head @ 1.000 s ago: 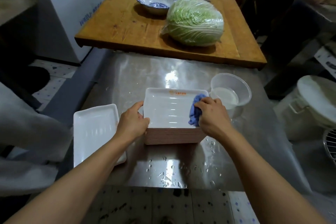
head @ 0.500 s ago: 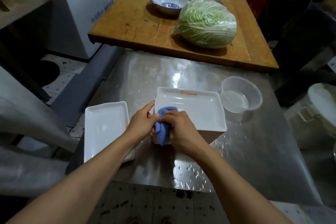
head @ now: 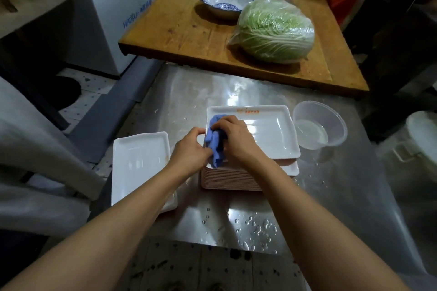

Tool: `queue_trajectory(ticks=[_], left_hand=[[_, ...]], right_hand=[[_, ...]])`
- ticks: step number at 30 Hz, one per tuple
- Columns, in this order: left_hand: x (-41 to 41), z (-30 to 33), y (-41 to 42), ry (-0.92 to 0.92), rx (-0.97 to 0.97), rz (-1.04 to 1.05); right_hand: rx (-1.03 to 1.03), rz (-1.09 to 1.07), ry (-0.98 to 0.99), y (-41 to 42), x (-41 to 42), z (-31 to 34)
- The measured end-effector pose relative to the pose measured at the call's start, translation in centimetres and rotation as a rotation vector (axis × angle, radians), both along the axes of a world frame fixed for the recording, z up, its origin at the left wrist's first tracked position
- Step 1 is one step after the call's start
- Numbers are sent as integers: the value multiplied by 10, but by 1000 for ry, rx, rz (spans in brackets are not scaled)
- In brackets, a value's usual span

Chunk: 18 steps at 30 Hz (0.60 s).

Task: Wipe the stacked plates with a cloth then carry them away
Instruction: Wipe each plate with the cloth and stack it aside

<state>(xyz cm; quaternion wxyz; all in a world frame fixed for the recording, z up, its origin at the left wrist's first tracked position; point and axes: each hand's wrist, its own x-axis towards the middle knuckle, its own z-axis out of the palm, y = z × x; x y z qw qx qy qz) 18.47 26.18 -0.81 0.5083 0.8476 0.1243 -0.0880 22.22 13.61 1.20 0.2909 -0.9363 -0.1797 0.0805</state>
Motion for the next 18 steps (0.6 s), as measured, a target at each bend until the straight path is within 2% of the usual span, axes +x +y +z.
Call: queue_trajectory(ticks=[6, 12, 18], left_hand=[[5, -1, -6, -24, 114, -20], [0, 0, -6, -4, 99, -20], [-1, 2, -7, 16, 135, -6]], right_hand=[[-43, 11, -92, -4, -2, -8], [-292, -1, -135, -10, 3, -7], [-402, -245, -188, -61, -5, -7]])
